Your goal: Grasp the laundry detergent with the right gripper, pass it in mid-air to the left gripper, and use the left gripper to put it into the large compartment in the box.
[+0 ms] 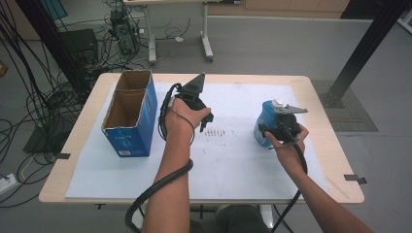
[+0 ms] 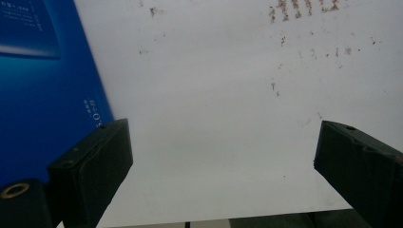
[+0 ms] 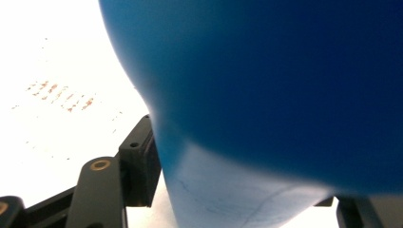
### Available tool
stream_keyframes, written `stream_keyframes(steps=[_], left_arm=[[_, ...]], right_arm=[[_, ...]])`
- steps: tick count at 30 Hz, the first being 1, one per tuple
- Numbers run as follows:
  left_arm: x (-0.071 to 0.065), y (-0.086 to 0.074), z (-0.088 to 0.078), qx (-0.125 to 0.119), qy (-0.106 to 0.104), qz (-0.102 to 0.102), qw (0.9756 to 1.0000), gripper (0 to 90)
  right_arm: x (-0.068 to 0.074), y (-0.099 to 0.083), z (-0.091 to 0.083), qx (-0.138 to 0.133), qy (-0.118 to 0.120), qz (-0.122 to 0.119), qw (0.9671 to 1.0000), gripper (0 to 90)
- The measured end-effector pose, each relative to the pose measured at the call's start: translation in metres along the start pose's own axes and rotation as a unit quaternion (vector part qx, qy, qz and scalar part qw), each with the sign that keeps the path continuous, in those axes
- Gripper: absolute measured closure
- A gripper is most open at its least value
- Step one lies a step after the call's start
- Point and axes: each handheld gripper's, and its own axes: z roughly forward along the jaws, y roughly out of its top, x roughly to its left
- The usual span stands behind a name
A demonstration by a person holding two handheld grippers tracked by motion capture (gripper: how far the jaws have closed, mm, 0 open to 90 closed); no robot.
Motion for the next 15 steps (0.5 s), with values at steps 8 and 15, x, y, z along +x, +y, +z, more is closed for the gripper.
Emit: stream_keyframes(steps=[8, 15], left_arm=[[0.0018, 0.0002, -0.0008, -0.001, 0.000, -0.001, 1.0000, 6.0], [0.0013, -0.0003, -0.0023, -0.002, 0.001, -0.001, 1.0000, 6.0]], right_arm=[[-0.0013, -0.0013, 0.0005, -0.003, 0.000, 0.003, 1.0000, 40.6], [-0.0018, -0.0017, 0.0004, -0.004, 0.002, 0.002, 1.0000, 41.1]])
